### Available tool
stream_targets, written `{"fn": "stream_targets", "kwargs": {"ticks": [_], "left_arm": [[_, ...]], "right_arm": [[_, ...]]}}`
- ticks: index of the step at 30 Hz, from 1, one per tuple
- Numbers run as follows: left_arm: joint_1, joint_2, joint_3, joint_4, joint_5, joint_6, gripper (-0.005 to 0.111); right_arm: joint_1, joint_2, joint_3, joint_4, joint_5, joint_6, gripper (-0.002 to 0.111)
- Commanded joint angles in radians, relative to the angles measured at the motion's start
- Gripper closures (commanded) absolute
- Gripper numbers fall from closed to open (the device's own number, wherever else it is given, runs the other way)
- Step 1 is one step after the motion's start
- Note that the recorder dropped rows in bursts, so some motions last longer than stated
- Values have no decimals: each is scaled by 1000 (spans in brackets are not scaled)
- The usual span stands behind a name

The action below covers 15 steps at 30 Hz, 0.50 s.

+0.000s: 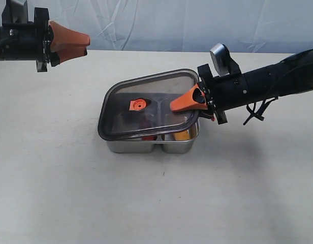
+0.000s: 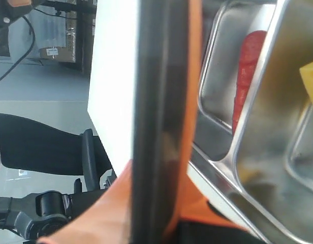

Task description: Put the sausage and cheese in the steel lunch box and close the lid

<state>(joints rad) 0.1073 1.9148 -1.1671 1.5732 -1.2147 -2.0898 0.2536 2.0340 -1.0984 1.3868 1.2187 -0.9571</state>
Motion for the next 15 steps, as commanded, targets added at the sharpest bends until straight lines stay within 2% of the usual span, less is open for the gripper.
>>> {"fn": "stream_targets", "kwargs": {"ticks": [1,12,15], "left_arm": [[0,-10,1,1,-6,-1,72],[0,-10,1,11,-6,-1,72],[0,-10,1,11,-6,-1,72]], "right_arm": [[-13,5,-4,-62,1,29,109],[-15,5,-4,-77,2,43,109],[-15,5,-4,-77,2,45,98]]}}
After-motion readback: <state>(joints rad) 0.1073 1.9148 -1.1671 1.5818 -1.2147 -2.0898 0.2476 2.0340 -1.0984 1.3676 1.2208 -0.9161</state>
